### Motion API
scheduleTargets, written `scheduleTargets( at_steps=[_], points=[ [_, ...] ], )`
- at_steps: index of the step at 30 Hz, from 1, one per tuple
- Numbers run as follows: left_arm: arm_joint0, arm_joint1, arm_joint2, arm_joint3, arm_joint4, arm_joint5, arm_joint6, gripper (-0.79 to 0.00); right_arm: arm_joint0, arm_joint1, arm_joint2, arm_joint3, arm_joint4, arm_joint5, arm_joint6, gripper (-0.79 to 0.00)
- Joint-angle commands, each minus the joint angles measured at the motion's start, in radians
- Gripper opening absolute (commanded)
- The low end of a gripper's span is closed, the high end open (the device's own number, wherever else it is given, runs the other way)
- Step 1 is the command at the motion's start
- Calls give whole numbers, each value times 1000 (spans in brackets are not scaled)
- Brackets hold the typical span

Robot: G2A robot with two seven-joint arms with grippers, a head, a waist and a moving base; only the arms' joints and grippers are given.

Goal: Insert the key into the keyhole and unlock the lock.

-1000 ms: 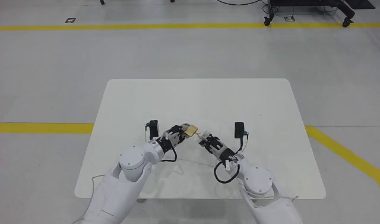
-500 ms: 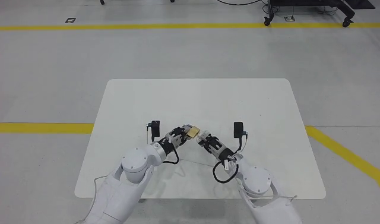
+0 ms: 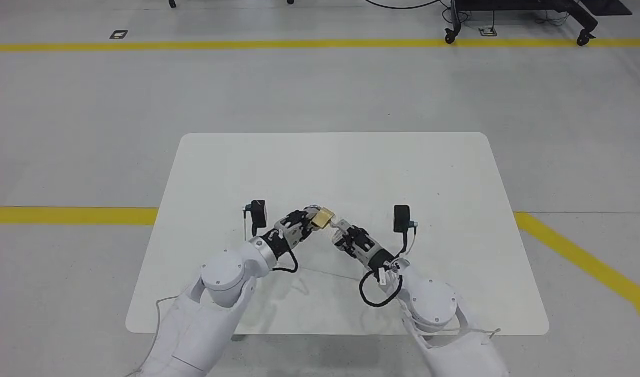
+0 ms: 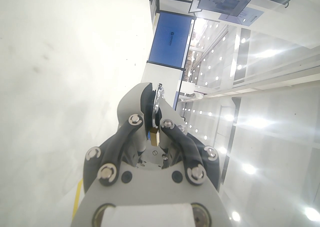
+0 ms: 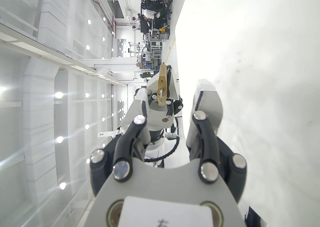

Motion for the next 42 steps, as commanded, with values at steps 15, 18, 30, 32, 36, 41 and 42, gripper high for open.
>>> scheduleTargets(
  at_steps=[15, 18, 30, 32, 36, 41, 42],
  points=[
    [58, -5, -17, -44, 65, -236, 152, -785, -2, 0, 23, -1, 126, -29, 77, -437],
    [70, -5, -12, -47, 102, -295, 159, -785, -5, 3, 39, -5, 196, -43, 157, -551],
    [107, -8, 9, -73, 202, -362, 185, -785, -2, 14, 75, -2, 265, -15, 265, -570],
    [109, -8, 9, -74, 211, -367, 185, -785, 3, 14, 75, 1, 271, -14, 261, -563],
    [112, -8, 13, -78, 239, -375, 187, -785, 10, 15, 72, 8, 277, -15, 253, -576],
    [116, -9, 10, -77, 243, -386, 178, -785, 24, 14, 68, 18, 279, -9, 239, -736],
    [117, -9, 9, -75, 243, -389, 176, -785, 26, 14, 67, 21, 281, -8, 236, -733]
  ],
)
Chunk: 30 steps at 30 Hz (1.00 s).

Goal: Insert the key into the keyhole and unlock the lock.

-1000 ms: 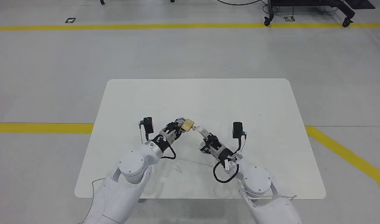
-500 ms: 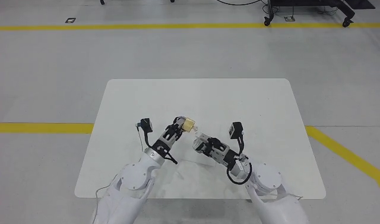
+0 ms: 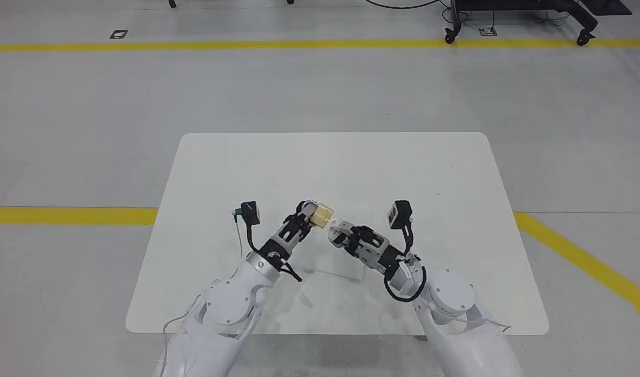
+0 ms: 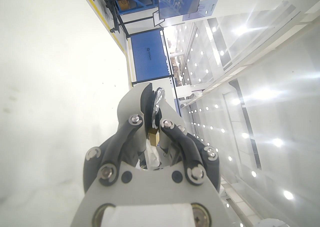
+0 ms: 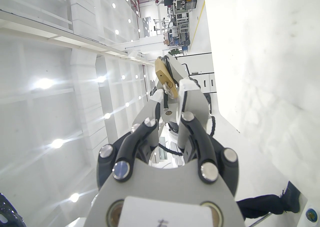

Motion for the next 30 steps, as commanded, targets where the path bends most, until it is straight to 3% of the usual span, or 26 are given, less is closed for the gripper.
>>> scheduleTargets(
  at_steps=[1, 7, 16, 30],
  points=[
    [1, 0, -3, 4, 0, -5, -7, -785, 5, 0, 0, 5, 4, 0, -9, -736],
    [4, 0, -8, 6, 7, -11, -14, -785, 23, -2, -18, 19, -2, 37, -27, -785],
    [4, 2, -17, 5, 36, -35, -22, -785, 45, 6, -5, 40, 72, 115, 89, -785],
    [25, 6, -29, 9, 117, -106, -19, -785, 115, 19, 36, 128, 303, 367, 270, -785]
  ],
)
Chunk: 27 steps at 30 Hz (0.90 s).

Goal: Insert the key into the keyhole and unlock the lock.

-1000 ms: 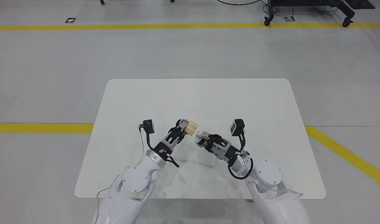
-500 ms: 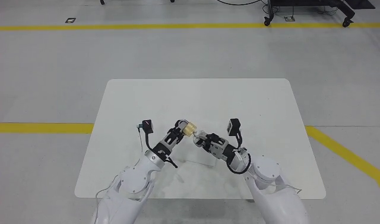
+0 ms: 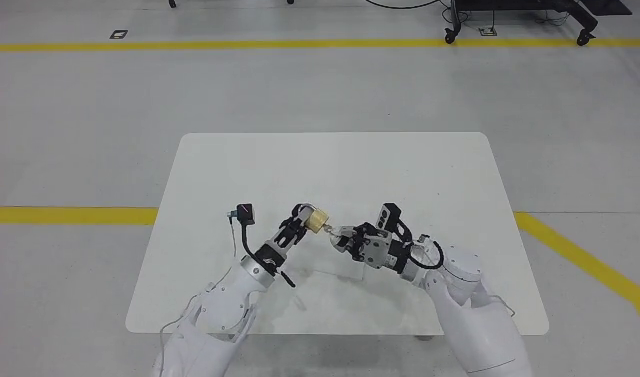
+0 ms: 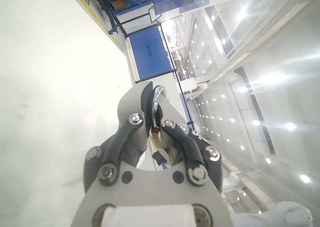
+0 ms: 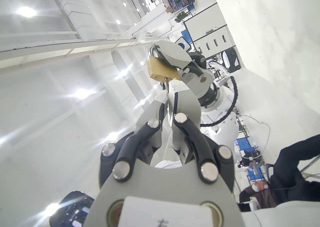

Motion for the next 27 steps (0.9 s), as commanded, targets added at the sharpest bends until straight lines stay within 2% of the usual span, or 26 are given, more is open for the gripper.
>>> scheduleTargets(
  at_steps=[1, 8, 22, 27],
  points=[
    [1, 0, -2, -1, 9, -10, 3, -785, 11, 3, -2, 15, 18, 39, 33, -785],
    [12, 4, -5, -13, 56, -39, -4, -785, 43, 10, -8, 51, 43, 100, 64, -785],
    [27, 5, 8, -53, 114, -31, 0, -785, 53, 21, -19, 73, 82, 99, 90, -785],
    [30, 7, 2, -63, 122, -44, -4, -785, 59, 28, -13, 90, 114, 131, 128, -785]
  ],
)
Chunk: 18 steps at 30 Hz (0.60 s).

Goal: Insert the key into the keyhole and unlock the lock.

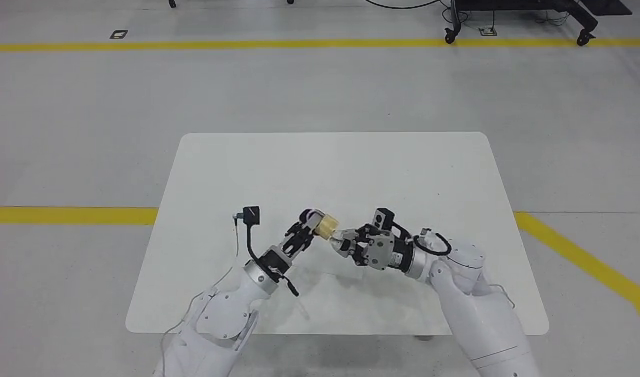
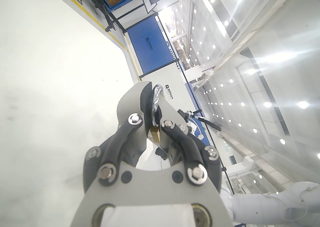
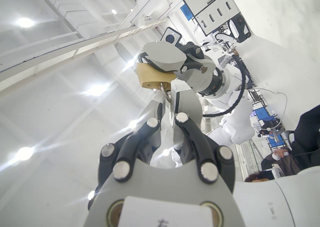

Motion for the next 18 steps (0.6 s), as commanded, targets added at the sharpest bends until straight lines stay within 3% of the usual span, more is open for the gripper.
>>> scheduleTargets(
  at_steps=[1, 9, 10, 11, 12, 18],
  points=[
    [4, 1, -2, -7, 9, -9, -1, -785, 5, 2, 1, 9, 8, 13, 7, -785],
    [20, 4, -13, -17, -5, -12, 2, -785, 16, 9, -6, 14, -2, 12, 16, -785],
    [21, 4, -17, -16, -23, -10, -3, -785, 16, 9, -6, 14, -2, 12, 16, -690],
    [21, 4, -20, -15, -49, -6, -10, -785, 16, 9, -6, 14, -2, 12, 16, -508],
    [21, 4, -23, -15, -73, -7, -26, -785, 16, 9, -6, 14, -2, 12, 16, 0],
    [20, 5, -26, -13, -97, -3, -47, -785, 16, 9, -6, 14, -2, 12, 16, 0]
  ],
)
